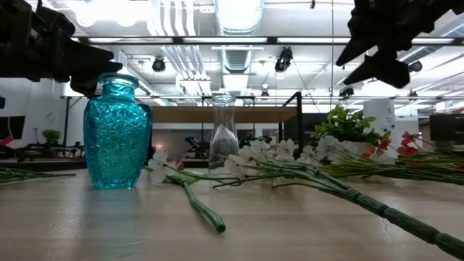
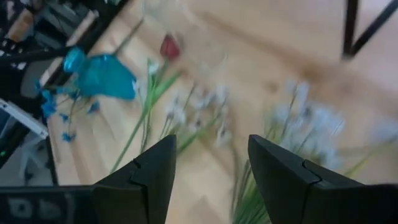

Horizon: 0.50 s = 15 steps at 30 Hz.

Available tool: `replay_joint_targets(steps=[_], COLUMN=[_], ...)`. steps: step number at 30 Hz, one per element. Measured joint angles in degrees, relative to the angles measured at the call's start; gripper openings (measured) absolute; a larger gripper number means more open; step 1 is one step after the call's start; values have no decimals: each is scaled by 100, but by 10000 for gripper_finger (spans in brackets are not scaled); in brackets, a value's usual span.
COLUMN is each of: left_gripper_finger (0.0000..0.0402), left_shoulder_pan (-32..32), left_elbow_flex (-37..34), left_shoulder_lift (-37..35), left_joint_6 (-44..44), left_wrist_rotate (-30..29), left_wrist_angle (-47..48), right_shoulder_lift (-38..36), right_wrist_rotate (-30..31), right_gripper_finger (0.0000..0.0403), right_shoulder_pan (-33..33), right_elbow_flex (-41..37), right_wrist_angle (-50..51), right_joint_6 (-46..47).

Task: Pick and place flowers into a vace then onto a shelf
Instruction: Put the right white flowers into the transparent vase

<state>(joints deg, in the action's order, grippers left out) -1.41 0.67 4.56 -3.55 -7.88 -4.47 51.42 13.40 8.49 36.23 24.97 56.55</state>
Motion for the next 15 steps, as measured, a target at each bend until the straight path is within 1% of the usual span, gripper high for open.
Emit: replay_joint_targets(steps=[9, 15], left_gripper_finger=[174, 174], left_shoulder_pan=[0, 0], left_elbow_flex=[0, 0], left_shoulder_lift=[2, 2], left_joint_6=[0, 0], left_wrist_rotate=[0, 0], left_wrist_angle=[0, 0], right_shoulder_lift=[1057, 1695], right_wrist_rotate=[-53, -37], right_gripper_finger=[192, 192], right_shoulder_pan=[813, 1056], right_elbow_flex=[4, 4], right_wrist_angle=[13, 10], right_joint_6=[1535, 2161])
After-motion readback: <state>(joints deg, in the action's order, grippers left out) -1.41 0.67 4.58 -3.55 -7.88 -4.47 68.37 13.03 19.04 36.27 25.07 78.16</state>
